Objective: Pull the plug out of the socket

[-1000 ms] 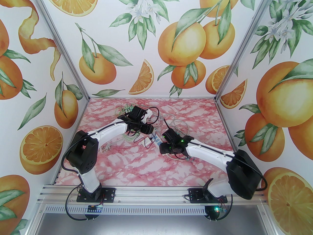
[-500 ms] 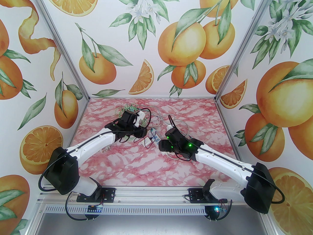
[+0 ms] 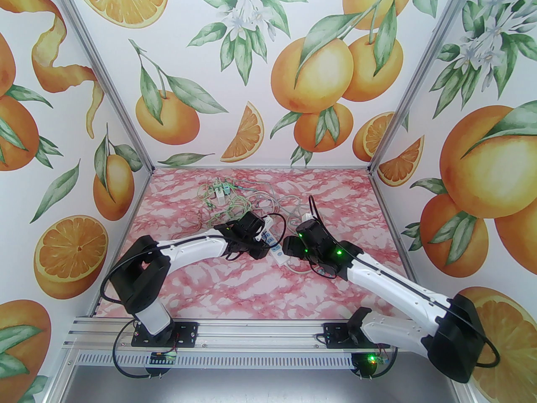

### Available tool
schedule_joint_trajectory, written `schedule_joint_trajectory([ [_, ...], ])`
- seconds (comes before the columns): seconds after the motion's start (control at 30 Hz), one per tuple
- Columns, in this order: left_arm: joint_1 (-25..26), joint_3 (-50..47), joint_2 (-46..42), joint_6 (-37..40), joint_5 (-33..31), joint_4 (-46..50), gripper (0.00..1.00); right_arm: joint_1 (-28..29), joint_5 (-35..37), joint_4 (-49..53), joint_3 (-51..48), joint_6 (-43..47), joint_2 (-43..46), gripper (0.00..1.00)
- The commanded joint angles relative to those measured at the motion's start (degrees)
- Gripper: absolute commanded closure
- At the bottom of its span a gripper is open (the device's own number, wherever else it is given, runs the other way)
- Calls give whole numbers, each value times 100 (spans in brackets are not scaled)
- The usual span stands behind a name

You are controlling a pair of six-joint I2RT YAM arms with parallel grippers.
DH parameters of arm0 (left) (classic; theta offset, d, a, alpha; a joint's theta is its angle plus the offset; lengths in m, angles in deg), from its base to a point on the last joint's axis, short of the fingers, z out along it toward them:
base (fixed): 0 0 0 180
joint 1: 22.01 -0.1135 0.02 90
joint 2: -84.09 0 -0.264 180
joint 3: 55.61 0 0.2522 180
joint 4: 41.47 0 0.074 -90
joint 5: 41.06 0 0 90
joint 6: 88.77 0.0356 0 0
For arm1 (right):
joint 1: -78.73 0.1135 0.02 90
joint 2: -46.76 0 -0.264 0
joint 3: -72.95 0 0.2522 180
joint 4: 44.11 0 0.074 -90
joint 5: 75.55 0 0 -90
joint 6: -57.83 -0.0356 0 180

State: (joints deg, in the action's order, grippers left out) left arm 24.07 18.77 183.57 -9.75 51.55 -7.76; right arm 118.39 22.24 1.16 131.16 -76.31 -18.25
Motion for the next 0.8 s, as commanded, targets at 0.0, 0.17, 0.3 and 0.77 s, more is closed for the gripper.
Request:
schedule_joint_trajectory([
  [0.0,6,213,160,17,-262,-233,58,-26,115,65,-109,-125,120,27],
  [0.17,14,284,405,44,-148,-259,70,-33,116,75,-111,-122,113,26],
  [0.3,18,252,447,43,-179,-281,73,-44,102,9,-112,-122,62,26],
  [0.77,-577,213,-1170,127,-634,513,100,-36,-88,-240,12,-95,-304,26],
])
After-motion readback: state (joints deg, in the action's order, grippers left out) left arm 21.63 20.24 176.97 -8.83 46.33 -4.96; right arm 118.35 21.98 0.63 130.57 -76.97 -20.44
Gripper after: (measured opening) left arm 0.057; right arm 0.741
